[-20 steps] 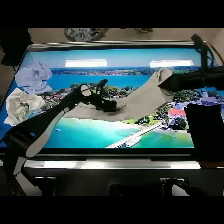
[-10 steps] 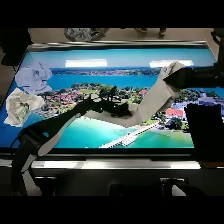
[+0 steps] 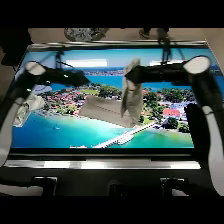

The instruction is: Fold the shirts.

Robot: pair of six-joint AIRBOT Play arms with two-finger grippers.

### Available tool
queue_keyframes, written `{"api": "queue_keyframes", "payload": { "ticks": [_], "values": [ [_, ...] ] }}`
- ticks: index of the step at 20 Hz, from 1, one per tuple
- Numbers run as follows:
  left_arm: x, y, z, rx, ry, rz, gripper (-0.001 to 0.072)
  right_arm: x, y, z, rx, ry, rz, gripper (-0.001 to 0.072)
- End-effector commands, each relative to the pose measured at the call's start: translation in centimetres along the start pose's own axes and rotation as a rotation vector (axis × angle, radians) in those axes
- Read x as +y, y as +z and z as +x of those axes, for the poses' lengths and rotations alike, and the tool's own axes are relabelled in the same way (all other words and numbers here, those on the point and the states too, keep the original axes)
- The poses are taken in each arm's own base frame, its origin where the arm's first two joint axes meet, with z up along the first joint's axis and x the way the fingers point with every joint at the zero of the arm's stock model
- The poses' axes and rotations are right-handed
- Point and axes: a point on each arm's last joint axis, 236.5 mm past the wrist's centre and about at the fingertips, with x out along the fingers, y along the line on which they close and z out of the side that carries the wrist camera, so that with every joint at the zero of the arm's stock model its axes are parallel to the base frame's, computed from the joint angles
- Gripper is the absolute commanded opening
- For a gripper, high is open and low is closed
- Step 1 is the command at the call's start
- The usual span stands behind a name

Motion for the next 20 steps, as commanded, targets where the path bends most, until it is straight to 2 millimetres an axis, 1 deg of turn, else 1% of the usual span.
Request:
{"api": "queue_keyframes", "payload": {
  "ticks": [1,2,3,4,5,6,7,8,9,10,12,13,14,15,16,17,18,19,20],
  "values": [
    [1.9,3.2,-8.6,-0.139,0.087,0.017,0.0036,0.3,-1.5,9.0,-0.039,0.064,0.140,0.0039],
    [1.8,3.5,-9.9,-0.161,0.094,0.021,0.0036,0.3,-2.6,11.1,-0.031,0.080,0.187,0.0040],
    [1.6,3.7,-10.8,-0.174,0.097,0.027,0.0036,0.2,-3.8,13.2,-0.022,0.083,0.227,0.0040],
    [1.2,3.7,-11.2,-0.181,0.095,0.034,0.0036,0.0,-5.0,15.0,-0.011,0.078,0.250,0.0044],
    [0.9,3.7,-11.3,-0.183,0.094,0.046,0.0036,0.0,-6.5,16.5,0.012,0.083,0.276,0.0130],
    [0.6,3.6,-11.2,-0.180,0.091,0.058,0.0036,0.3,-7.8,17.6,0.042,0.107,0.315,0.0201],
    [0.4,3.5,-10.9,-0.175,0.087,0.062,0.0036,0.7,-8.9,18.3,0.073,0.141,0.359,0.0204],
    [0.1,3.4,-10.6,-0.168,0.082,0.068,0.0036,0.9,-9.5,18.6,0.090,0.161,0.373,0.0338],
    [0.0,3.1,-10.3,-0.160,0.079,0.077,0.0036,0.7,-9.4,18.5,0.085,0.166,0.339,0.0600],
    [0.0,2.9,-10.0,-0.152,0.078,0.074,0.0036,0.5,-8.8,17.9,0.073,0.171,0.288,0.0687],
    [0.4,2.3,-9.5,-0.134,0.078,0.063,0.0036,-1.3,-6.3,15.4,0.027,0.146,0.229,0.0677],
    [0.6,2.0,-9.3,-0.126,0.080,0.067,0.0036,-2.7,-5.3,13.5,0.020,0.116,0.193,0.0671],
    [1.0,1.8,-9.2,-0.120,0.086,0.076,0.0036,-4.4,-4.7,11.3,0.036,0.077,0.164,0.0671],
    [1.4,1.7,-9.2,-0.116,0.101,0.081,0.0036,-6.8,-4.9,8.5,0.083,0.008,0.145,0.0671],
    [2.1,1.7,-9.4,-0.114,0.128,0.088,0.0036,-9.5,-5.9,5.6,0.158,-0.077,0.134,0.0671],
    [3.1,1.7,-9.7,-0.112,0.161,0.094,0.0036,-12.7,-8.4,1.8,0.288,-0.189,0.129,0.0671],
    [4.2,1.7,-10.1,-0.110,0.200,0.099,0.0036,-15.8,-11.6,-2.0,0.435,-0.310,0.165,0.0653],
    [5.3,1.7,-10.4,-0.107,0.235,0.104,0.0036,-18.3,-15.2,-5.8,0.595,-0.424,0.215,0.0652],
    [6.2,1.7,-10.8,-0.104,0.267,0.110,0.0036,-19.4,-18.1,-7.6,0.695,-0.467,0.259,0.0652]
  ]
}}
